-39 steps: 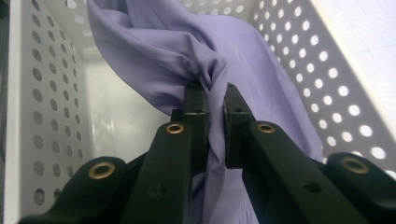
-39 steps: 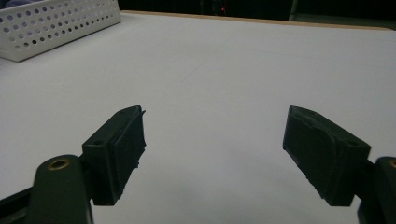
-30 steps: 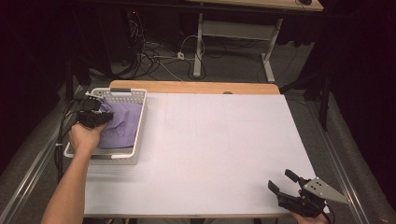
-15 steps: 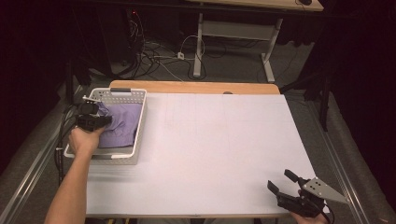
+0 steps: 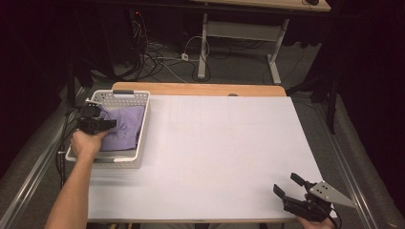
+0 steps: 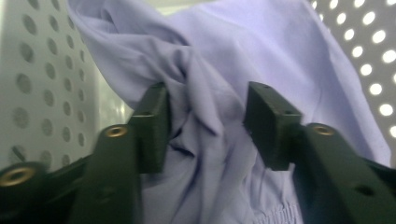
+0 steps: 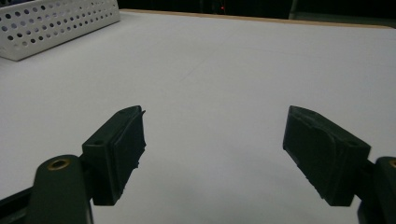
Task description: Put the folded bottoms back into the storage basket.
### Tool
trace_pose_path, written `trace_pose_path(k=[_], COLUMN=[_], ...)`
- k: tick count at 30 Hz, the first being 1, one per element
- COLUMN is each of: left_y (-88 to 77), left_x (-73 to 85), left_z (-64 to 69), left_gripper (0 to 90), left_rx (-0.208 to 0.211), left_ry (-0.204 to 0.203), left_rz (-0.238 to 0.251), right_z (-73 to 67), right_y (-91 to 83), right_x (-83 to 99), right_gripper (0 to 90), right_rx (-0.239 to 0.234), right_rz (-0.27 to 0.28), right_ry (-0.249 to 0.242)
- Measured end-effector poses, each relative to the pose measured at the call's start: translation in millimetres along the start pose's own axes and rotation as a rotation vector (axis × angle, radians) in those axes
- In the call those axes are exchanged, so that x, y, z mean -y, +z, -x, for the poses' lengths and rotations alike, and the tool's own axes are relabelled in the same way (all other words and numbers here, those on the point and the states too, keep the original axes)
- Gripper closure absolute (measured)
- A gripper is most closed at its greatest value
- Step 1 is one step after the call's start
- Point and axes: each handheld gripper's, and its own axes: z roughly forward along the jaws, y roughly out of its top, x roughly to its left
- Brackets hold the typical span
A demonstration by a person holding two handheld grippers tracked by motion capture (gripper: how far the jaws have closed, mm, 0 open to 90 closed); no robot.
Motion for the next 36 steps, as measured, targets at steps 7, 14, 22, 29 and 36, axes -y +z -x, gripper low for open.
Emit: trace_pose_path(k=[7,14,22,29,36], left_y=[-17.1,-34.4,-47.4,-55.9,-64.5], left_x=[-1.9,-4.9,-3.1,-0.5,2.1], left_z=[1.5,5.9,8.0,12.5,17.2], left_gripper=[41.0,39.8,39.7,39.8,39.8], left_rx=[-0.011,-0.012,0.007,0.038,0.061], left_ry=[0.014,0.040,0.060,0.082,0.104], left_rz=[0.089,0.138,0.161,0.183,0.209], right_z=[-0.2,-0.5,-0.8,-1.2,-1.1], right_y=[-0.4,-1.5,-1.7,-2.1,-2.3], right_x=[-0.1,-0.3,-0.4,-0.5,-0.6], right_gripper=[21.9,21.9,21.9,21.9,21.9], right_rx=[0.000,0.000,-0.001,-0.003,-0.001], right_rz=[0.001,0.005,0.006,0.008,0.010], right_ry=[0.000,0.001,-0.003,-0.005,-0.003])
